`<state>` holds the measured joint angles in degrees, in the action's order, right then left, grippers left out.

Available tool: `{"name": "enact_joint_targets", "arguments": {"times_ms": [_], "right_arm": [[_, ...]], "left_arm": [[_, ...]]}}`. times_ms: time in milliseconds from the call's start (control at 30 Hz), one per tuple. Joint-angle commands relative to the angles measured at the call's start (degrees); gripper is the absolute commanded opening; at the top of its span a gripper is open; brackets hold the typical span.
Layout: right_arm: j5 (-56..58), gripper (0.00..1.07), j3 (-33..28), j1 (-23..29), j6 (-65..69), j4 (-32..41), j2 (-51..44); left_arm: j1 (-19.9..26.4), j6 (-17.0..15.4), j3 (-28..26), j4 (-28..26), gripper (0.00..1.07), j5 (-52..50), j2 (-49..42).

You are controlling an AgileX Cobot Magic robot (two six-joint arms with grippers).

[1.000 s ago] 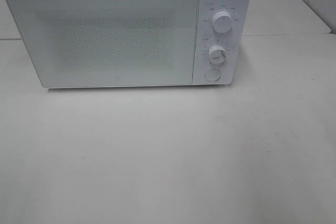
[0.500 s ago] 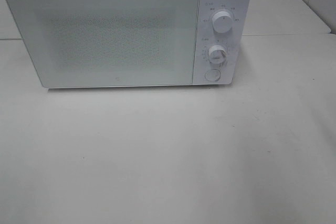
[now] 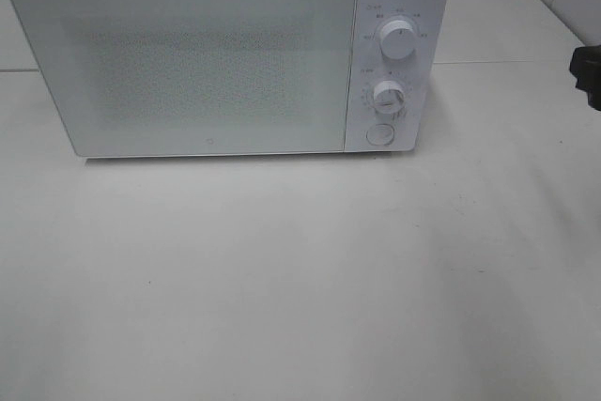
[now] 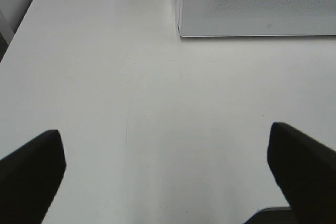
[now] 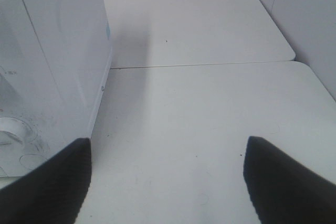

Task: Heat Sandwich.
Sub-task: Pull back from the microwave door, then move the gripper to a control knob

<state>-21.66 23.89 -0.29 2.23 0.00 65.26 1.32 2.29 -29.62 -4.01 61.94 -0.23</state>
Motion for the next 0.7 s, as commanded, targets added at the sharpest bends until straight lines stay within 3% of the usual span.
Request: {"name": "enact_joint_targets", "arguments": {"times_ms": [33,133,333,700], "right_arm": [[-8.5,0.77,-1.4,1.1,-1.4,5.4,4.5],[-11.9,0.77,-1.9,3.2,-4.1,7.3,6.9],[-21.7,0.77,-2.3,13.1,-13.7,17.5,13.9],[-35.5,0.77,-2.3,25.3,-18.0,29.9,21.6]], "left_arm": [[-0.5,-0.1,0.1,-0.1,1.01,-0.6,-1.5],[-0.5,-0.1,0.1,-0.1,1.01,-0.6,-1.5],[-0.5,-0.1,0.1,-0.1,1.01,-0.6,-1.5],[-0.5,-0.1,0.1,-0.1,1.01,-0.6,-1.5]]}}
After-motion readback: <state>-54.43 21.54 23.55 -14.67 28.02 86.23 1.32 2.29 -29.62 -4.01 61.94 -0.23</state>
